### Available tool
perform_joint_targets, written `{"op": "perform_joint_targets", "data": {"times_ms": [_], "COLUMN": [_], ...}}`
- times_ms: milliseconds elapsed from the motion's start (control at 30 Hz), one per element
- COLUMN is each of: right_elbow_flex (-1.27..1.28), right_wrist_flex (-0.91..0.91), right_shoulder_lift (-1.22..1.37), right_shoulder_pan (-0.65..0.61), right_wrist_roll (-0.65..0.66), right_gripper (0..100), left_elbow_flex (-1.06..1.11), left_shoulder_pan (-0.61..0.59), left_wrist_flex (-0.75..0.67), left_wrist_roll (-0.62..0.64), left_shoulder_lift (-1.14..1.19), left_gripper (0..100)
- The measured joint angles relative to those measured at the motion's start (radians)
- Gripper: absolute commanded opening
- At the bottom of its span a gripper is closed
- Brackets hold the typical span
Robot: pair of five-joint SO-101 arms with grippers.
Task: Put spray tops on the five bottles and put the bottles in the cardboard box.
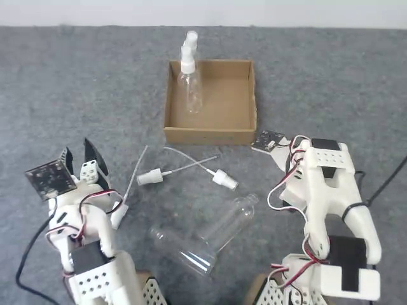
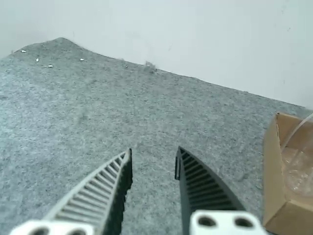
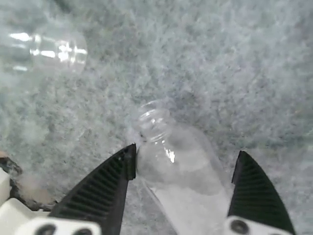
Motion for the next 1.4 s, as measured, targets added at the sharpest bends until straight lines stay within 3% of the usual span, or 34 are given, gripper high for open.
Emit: {"op": "perform_joint_targets", "data": {"times_ms": [100,367,633,833,1200,1400], "right_elbow_flex": [0.000,0.000,0.000,0.000,0.000,0.000], "right_wrist_flex": [0.000,0.000,0.000,-0.014,-0.054,-0.054], "right_shoulder_lift": [0.000,0.000,0.000,0.000,0.000,0.000], "right_shoulder_pan": [0.012,0.061,0.091,0.091,0.091,0.055], "right_wrist_roll": [0.034,0.163,0.219,0.221,0.097,-0.078], "right_gripper": [37.0,29.5,28.7,18.0,18.8,18.8], "left_elbow_flex": [0.000,0.000,0.000,0.000,0.000,0.000], "left_shoulder_pan": [0.000,0.000,0.000,0.000,0.000,0.000], "left_wrist_flex": [0.000,0.000,0.000,0.000,0.000,0.000], "left_wrist_roll": [0.000,0.000,0.000,0.000,0.000,0.000], "left_shoulder_lift": [0.000,0.000,0.000,0.000,0.000,0.000], "left_gripper": [14,14,14,14,14,14]}}
